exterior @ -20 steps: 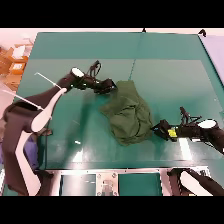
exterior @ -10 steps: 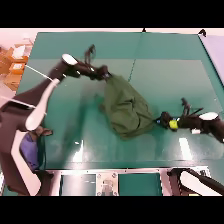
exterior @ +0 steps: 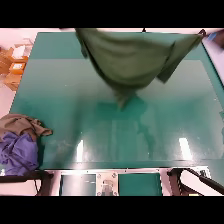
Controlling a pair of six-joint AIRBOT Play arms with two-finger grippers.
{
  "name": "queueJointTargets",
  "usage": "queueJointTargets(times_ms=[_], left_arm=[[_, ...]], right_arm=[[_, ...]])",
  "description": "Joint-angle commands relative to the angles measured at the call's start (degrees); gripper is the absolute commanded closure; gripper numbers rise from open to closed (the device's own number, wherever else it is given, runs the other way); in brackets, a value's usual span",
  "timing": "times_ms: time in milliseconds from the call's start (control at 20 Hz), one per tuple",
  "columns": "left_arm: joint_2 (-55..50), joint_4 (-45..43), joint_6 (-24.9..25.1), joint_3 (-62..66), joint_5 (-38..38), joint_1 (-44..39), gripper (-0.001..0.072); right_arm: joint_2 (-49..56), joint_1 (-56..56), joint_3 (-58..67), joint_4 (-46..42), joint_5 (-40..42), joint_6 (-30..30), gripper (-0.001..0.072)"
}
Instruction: Fold the shirts.
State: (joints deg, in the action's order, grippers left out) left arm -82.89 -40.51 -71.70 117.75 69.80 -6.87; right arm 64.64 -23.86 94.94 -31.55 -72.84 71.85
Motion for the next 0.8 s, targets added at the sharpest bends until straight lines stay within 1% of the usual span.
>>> queueJointTargets(times_ms=[0,100,150,200,250,300,350,400,450,550,600,650,750], left_arm=[[14.9,-1.1,1.7,1.3,-6.0,0.4,0.0685],[21.9,-2.8,1.7,1.3,-7.5,0.4,0.0685],[24.7,-5.4,1.2,1.3,-7.1,0.4,0.0684],[26.7,-8.8,-0.6,1.3,-5.8,0.4,0.0684],[27.3,-13.3,-2.7,1.2,-3.6,0.4,0.0684],[27.9,-18.4,-5.7,0.7,-0.4,0.4,0.0684],[27.9,-22.4,-8.5,-0.9,2.8,0.4,0.0684],[27.5,-24.9,-9.9,-3.6,6.2,0.4,0.0684],[27.1,-25.5,-9.9,-7.9,8.7,0.4,0.0684],[26.1,-24.2,-9.9,-18.3,9.7,0.4,0.0683],[25.2,-22.2,-9.6,-24.9,8.4,0.4,0.0683],[23.8,-20.1,-8.3,-31.1,6.1,0.4,0.0683],[19.7,-14.6,-4.9,-43.6,-1.7,0.4,0.0683]], right_arm=[[-1.3,-1.8,25.0,0.9,-2.6,4.3,0.0695],[-5.0,-2.4,27.7,0.2,-0.5,4.2,0.0695],[-7.2,-2.4,27.0,-2.6,1.1,4.2,0.0695],[-9.5,-2.4,26.0,-6.6,2.4,4.2,0.0695],[-11.1,-2.4,24.8,-9.6,3.2,4.2,0.0695],[-12.0,-2.4,23.2,-11.2,3.5,4.2,0.0695],[-12.5,-2.4,21.1,-11.7,3.3,4.2,0.0695],[-12.4,-2.4,18.4,-11.5,3.0,4.2,0.0695],[-12.1,-1.9,15.0,-11.4,2.7,4.2,0.0695],[-11.0,0.8,5.3,-11.4,3.0,2.6,0.0694],[-10.0,2.9,-0.9,-11.4,3.7,2.1,0.0694],[-9.0,4.9,-7.1,-11.4,5.5,0.9,0.0695],[-5.6,9.3,-20.1,-11.6,12.4,-0.2,0.0694]])
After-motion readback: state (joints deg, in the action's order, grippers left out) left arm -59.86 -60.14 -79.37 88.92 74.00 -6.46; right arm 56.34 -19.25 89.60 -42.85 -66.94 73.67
